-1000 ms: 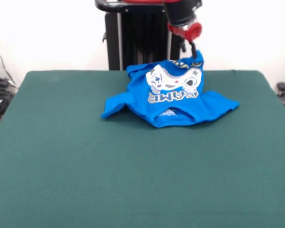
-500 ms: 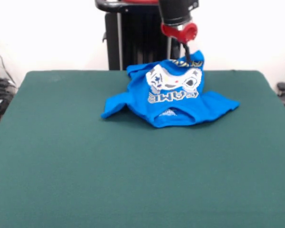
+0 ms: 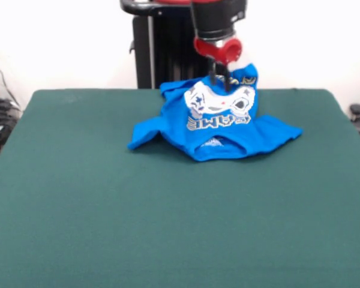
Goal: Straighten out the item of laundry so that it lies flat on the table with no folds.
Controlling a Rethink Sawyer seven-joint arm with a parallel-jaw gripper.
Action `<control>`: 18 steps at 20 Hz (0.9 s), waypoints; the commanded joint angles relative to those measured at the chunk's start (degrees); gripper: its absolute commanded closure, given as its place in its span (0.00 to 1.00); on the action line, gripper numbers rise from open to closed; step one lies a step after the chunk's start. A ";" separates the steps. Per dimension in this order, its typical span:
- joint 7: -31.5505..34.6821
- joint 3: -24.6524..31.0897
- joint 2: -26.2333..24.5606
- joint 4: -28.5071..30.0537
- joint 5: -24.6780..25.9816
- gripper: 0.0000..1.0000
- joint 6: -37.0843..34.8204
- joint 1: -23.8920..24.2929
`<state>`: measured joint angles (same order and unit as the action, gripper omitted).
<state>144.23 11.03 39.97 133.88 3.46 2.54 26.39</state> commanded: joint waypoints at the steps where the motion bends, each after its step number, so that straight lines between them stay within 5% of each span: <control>1: -0.20 -2.86 -0.93 -13.82 -2.05 0.00 -6.88 -1.95; 11: -1.45 -5.84 -2.53 -20.18 0.74 0.00 -9.24 -2.18; 18: -0.51 -6.04 -8.38 -23.18 2.08 0.00 -5.69 -2.11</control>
<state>144.23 4.61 37.87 117.59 3.93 -0.42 25.94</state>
